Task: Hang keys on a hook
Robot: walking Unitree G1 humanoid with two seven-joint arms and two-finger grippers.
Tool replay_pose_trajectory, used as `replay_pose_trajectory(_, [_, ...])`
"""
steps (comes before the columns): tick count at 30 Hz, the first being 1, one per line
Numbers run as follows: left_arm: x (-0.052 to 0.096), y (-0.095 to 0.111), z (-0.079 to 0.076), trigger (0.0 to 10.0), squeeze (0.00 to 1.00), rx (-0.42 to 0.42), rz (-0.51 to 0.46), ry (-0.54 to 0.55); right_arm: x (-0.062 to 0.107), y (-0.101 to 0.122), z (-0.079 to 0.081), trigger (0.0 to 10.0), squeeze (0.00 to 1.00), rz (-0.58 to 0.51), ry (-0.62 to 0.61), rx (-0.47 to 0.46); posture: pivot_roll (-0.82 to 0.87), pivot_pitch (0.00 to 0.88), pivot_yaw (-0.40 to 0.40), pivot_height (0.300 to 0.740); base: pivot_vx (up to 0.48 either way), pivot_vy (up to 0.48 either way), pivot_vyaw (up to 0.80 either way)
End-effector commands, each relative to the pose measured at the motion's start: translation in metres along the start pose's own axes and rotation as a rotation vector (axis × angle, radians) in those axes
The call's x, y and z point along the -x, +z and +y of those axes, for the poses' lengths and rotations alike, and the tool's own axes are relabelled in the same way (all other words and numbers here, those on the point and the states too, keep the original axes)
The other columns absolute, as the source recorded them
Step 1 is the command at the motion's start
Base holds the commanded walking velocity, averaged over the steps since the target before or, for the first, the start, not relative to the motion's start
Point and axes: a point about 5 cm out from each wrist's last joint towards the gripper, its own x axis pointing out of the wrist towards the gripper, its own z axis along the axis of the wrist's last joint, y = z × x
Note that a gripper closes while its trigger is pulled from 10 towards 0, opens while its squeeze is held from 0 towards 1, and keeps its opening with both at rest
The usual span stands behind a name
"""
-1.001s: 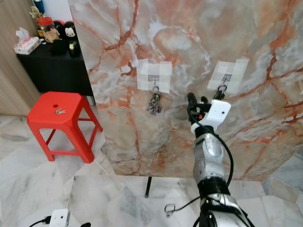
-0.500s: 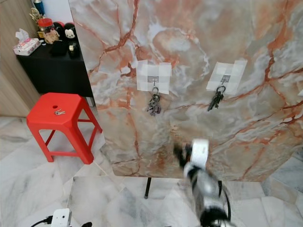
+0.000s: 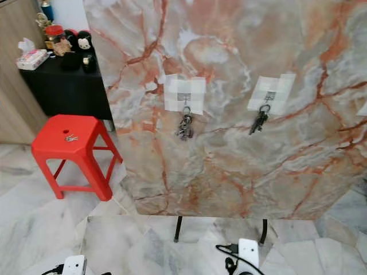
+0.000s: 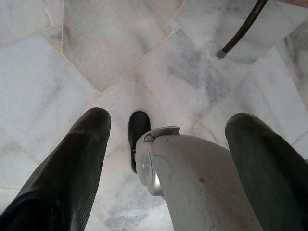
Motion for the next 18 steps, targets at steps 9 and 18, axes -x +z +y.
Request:
replay_pose_trajectory(9, [0.0014,-0.0077,-0.0026,10.0,0.0,0.005,0.03,-0.008,-0.0008,0.0072,-0.0036,10.0,0.0,-0.02,-0.019,0.009,0.11,0.005,-0.059,0.74,0.0,0.187,0.0])
replay_pose_trajectory(18, [0.0011,-0.007,-0.0039,10.0,0.0,0.007,0.025,-0.012,-0.0015,0.0091,-0.0006,10.0,0.0,-0.021,-0.02,0.027,0.12,0.001,-0.064,0.74,0.0,0.288,0.0])
